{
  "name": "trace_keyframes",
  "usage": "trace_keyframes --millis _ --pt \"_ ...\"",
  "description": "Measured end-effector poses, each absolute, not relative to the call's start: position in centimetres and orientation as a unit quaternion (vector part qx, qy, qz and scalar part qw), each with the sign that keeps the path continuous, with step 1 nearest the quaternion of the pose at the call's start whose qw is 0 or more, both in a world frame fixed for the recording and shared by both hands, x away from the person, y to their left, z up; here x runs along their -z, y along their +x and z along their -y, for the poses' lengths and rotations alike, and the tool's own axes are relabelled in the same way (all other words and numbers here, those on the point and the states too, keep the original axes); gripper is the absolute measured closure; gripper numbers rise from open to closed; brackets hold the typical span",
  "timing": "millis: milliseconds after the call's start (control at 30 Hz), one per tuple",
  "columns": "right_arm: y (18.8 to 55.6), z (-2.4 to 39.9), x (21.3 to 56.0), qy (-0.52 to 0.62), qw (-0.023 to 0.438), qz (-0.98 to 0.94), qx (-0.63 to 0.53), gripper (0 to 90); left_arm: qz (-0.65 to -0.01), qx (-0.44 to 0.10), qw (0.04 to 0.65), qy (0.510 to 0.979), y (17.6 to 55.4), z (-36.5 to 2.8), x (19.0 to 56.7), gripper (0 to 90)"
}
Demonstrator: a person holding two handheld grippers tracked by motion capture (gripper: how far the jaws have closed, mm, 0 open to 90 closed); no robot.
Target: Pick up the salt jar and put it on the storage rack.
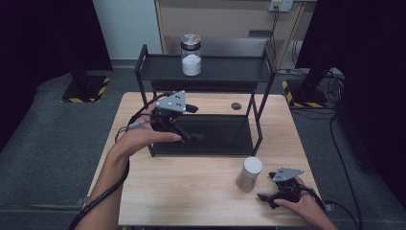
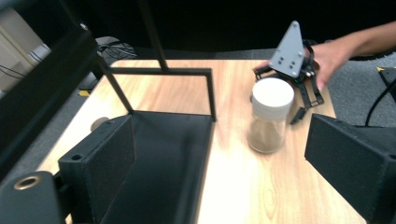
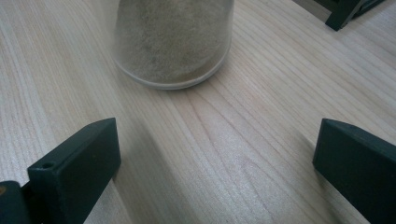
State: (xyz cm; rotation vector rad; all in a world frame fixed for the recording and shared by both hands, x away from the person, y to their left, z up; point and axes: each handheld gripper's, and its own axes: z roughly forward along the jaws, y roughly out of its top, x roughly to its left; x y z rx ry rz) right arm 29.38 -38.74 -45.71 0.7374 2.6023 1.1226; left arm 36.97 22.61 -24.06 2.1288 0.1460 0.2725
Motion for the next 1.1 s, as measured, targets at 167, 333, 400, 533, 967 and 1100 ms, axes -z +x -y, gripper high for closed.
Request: trace_keyframes --millis 167,333,400,533,967,1100 --pt "29.4 38.7 45.7 0.25 0.106 -0.884 -0.381 1.8 -0.061 -0.109 0.476 0.87 36.1 -23.0 26.5 7.2" --pt "29.4 38.7 45.7 0.25 0.106 -0.884 -0.381 1.8 -0.066 -0.099 0.471 0.874 35.8 -23.2 29.1 7.2" --pt "29.4 38.7 45.7 0.25 0.106 -0.884 -0.381 1.8 -0.068 -0.095 0.468 0.876 35.7 -23.3 29.9 7.1" --pt "29.4 38.7 45.7 0.25 0.106 -0.884 -0.381 1.8 -0.074 -0.091 0.462 0.879 35.4 -23.4 31.3 7.1" --pt "29.4 38.7 45.7 0.25 0.106 -0.884 -0.381 1.8 -0.089 -0.072 0.454 0.884 34.5 -23.7 35.5 7.1" --pt "29.4 38.7 45.7 0.25 0.106 -0.884 -0.381 1.8 -0.096 -0.064 0.452 0.884 34.3 -23.7 36.7 7.1"
